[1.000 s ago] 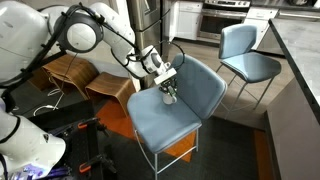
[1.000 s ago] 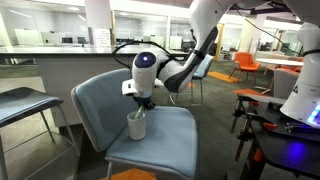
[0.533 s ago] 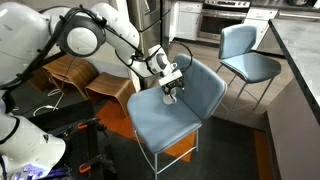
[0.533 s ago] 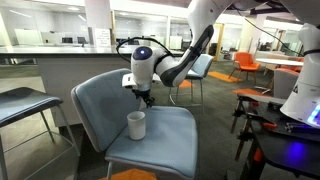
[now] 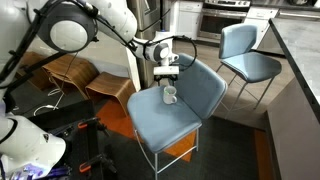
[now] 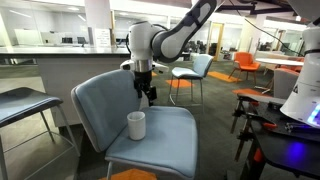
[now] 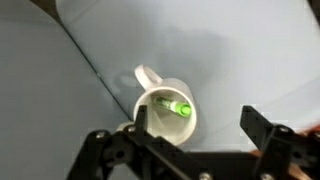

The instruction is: Pick up the pen from the sitting base of the chair and put it in the mug cup.

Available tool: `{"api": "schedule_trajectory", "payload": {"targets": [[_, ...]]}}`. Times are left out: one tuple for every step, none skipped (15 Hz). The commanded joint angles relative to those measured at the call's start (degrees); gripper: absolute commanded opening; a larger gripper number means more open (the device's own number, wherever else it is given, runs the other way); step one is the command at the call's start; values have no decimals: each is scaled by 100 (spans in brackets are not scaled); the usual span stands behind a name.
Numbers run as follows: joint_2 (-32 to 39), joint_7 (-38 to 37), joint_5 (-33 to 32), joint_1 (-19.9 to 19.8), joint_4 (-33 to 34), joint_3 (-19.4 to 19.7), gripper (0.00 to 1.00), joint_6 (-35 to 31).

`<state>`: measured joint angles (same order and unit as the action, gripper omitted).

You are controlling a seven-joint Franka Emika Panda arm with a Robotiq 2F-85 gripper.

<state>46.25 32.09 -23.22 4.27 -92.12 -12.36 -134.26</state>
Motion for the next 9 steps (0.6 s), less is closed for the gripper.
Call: {"api": "schedule_trajectory", "payload": {"targets": [[-660, 155, 891, -309, -704, -373, 100, -40], [-819, 152, 1042, -334, -865, -395, 100, -89], [-927, 139, 1169, -336, -960, -400, 100, -103], [-1066, 126, 1242, -328, -1104, -372, 100, -146], [-1174, 144, 1299, -331, -1224, -360, 100, -188], [-1298, 124, 1315, -313, -1356, -328, 100, -260], [-1381, 102, 1311, -292, -1441, -302, 100, -289], [-1459, 123, 1332, -300, -1526, -306, 100, -311], [-1527, 120, 1353, -305, -1615, -307, 100, -364]]}}
